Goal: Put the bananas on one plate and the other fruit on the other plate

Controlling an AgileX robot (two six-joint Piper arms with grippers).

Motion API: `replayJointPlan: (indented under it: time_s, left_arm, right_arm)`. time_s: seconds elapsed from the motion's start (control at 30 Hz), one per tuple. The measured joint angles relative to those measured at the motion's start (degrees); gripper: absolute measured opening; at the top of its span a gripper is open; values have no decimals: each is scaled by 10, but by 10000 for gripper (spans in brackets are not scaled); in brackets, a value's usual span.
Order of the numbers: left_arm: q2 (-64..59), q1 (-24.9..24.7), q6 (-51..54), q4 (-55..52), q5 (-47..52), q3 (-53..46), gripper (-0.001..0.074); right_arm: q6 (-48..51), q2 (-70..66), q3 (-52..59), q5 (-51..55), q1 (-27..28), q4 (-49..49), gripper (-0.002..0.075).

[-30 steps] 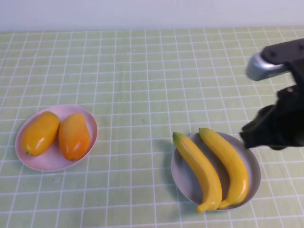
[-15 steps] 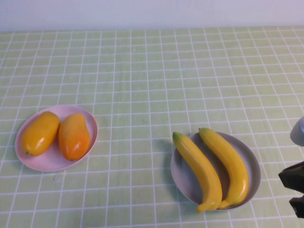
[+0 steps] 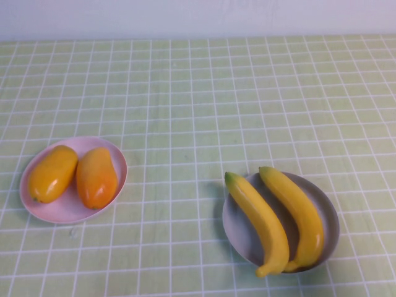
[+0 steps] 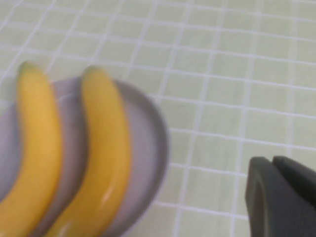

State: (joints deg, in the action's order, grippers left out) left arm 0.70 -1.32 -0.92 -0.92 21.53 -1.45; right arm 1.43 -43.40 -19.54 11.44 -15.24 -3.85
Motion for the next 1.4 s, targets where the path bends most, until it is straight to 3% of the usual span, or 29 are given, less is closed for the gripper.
replayJointPlan:
  time_s: [0.17,0.4,0.57,0.9,1.4]
  left_arm:
    - [0,0,0,0,0,0,-1]
    - [0,0,0,0,0,0,-1]
    - [0,0,0,0,0,0,-1]
    - [0,0,0,-1,0,0,-1]
    - [0,0,0,-2,0,0,-1]
  right_arm:
    - [0,149,86,-20,104,-6,-15]
    - [1,352,172,-20,169,-7,-15]
    - [1,437,209,-15,174,-7,-15]
    - [12,438,210,92,173,-13,-15]
    - [28,438,210,101,152,-17,-15]
